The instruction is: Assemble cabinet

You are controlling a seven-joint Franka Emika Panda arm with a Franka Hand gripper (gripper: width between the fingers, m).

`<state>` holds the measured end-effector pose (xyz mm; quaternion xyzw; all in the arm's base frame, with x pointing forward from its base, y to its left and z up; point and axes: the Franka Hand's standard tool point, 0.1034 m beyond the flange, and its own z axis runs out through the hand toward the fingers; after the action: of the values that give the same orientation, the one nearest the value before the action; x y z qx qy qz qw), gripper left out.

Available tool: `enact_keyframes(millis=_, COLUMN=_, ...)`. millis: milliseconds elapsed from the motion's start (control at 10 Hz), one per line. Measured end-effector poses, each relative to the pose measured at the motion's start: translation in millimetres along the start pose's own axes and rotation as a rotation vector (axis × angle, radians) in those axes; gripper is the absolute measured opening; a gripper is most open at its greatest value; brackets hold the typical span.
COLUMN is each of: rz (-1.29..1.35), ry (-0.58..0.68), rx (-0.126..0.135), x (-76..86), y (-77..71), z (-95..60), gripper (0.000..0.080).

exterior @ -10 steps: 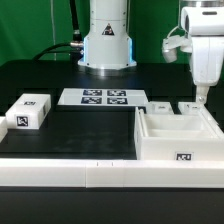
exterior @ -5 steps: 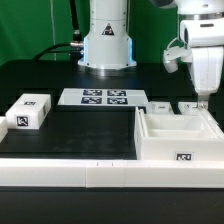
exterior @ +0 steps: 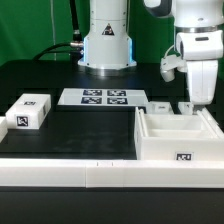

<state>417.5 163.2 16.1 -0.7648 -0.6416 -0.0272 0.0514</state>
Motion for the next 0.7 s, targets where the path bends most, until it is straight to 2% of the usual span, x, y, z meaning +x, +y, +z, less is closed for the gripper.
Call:
enact_keyframes(millis=200, rz=0.002, ry=0.000, rx=0.001, x=-0.6, y=0.0, z=0.6, gripper=0.0797)
enact_keyframes(millis=300, rz=0.002, ry=0.000, rx=0.003, x=-0.8, y=-0.5, z=1.3, gripper=0.0684)
enact_keyframes(millis=400, rz=0.002, ry=-0.001, rx=0.005, x=-1.0, y=-1.1, z=2.1, gripper=0.0495)
enact_keyframes(millis=500, rz=0.002, ry=-0.001, rx=0.007, x=-1.2, y=-1.7, z=3.0, gripper=0.0495)
enact_keyframes(millis=600, rz=0.003, ry=-0.001, rx=0.009, x=-1.3, y=-2.1, z=3.6, gripper=0.0360)
enact_keyframes(millis=700, rz=0.003, ry=-0.001, rx=0.009, x=-1.3, y=-2.2, z=3.7, gripper=0.0176)
